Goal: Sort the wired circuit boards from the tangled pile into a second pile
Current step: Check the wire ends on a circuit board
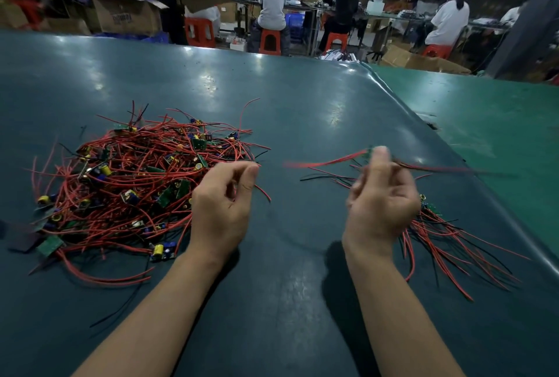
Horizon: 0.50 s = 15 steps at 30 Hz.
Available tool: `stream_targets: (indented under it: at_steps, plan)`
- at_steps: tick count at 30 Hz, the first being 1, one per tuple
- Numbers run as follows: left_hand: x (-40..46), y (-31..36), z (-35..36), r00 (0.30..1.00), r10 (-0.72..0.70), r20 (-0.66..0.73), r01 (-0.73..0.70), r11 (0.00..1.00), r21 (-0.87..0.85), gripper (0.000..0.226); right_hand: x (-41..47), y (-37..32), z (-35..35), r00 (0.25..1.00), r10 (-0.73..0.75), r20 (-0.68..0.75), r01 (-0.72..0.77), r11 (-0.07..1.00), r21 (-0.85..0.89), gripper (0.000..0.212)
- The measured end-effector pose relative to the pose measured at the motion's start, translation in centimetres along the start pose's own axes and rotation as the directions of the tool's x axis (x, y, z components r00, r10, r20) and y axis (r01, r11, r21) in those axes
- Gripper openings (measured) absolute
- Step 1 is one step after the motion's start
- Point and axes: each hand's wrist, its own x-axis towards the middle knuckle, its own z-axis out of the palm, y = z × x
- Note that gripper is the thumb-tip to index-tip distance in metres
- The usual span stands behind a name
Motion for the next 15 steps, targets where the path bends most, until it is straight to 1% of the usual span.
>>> stream_targets:
  at_steps: [1, 2, 3, 5, 6, 7, 8, 9, 11, 12, 14, 15]
  plan:
    - [0.1, 0.1, 0.0, 1.0, -0.005, -0.027, 0.005, 1.0, 0.008, 0.02, 0.4, -0.1, -0.1, 0.995, -0.004, -0.097, 0.009, 0.999, 0.048, 0.029]
    - [0.1, 0.2, 0.0, 0.999, 0.002, -0.04, -0.001, 1.0, 0.02, 0.02, 0.6, 0.0, -0.3, 0.984, 0.027, -0.174, -0.008, 0.994, 0.108, 0.029]
    - [0.1, 0.3, 0.0, 0.999, 0.029, -0.045, -0.027, 0.998, 0.059, 0.018, 0.9, 0.2, -0.5, 0.968, 0.092, -0.233, -0.054, 0.985, 0.164, 0.029]
    - [-0.1, 0.2, -0.1, 0.991, 0.125, -0.046, -0.112, 0.967, 0.23, 0.013, 1.3, 0.8, -1.0, 0.907, 0.295, -0.302, -0.231, 0.946, 0.229, 0.031]
    - [-0.2, 0.2, -0.2, 0.986, 0.156, -0.052, -0.13, 0.935, 0.331, 0.011, 1.4, 1.2, -1.2, 0.862, 0.398, -0.314, -0.33, 0.911, 0.247, 0.031]
    - [-0.2, 0.2, -0.3, 0.985, 0.159, -0.068, -0.115, 0.895, 0.43, 0.012, 1.5, 1.6, -1.3, 0.822, 0.474, -0.316, -0.406, 0.876, 0.26, 0.03]
    - [-0.2, 0.0, -0.4, 0.987, 0.136, -0.087, -0.071, 0.849, 0.523, 0.015, 1.4, 1.9, -1.4, 0.797, 0.517, -0.312, -0.45, 0.853, 0.264, 0.028]
    - [-0.3, -0.1, -0.6, 0.991, 0.089, -0.102, -0.01, 0.798, 0.603, 0.021, 1.4, 2.1, -1.4, 0.791, 0.532, -0.302, -0.469, 0.844, 0.259, 0.027]
    - [-0.1, -0.7, -1.0, 0.993, -0.046, -0.112, 0.112, 0.692, 0.713, 0.038, 1.2, 2.4, -1.2, 0.8, 0.534, -0.274, -0.482, 0.844, 0.237, 0.026]
    - [0.0, -1.0, -1.2, 0.989, -0.104, -0.108, 0.15, 0.644, 0.75, 0.045, 1.1, 2.5, -1.1, 0.805, 0.533, -0.261, -0.487, 0.845, 0.221, 0.025]
    - [0.2, -1.4, -1.7, 0.983, -0.157, -0.093, 0.168, 0.587, 0.792, 0.049, 1.0, 2.6, -1.0, 0.816, 0.522, -0.247, -0.489, 0.852, 0.187, 0.023]
    - [0.3, -1.5, -1.9, 0.983, -0.159, -0.091, 0.168, 0.587, 0.792, 0.046, 1.0, 2.7, -1.0, 0.822, 0.514, -0.246, -0.485, 0.858, 0.173, 0.022]
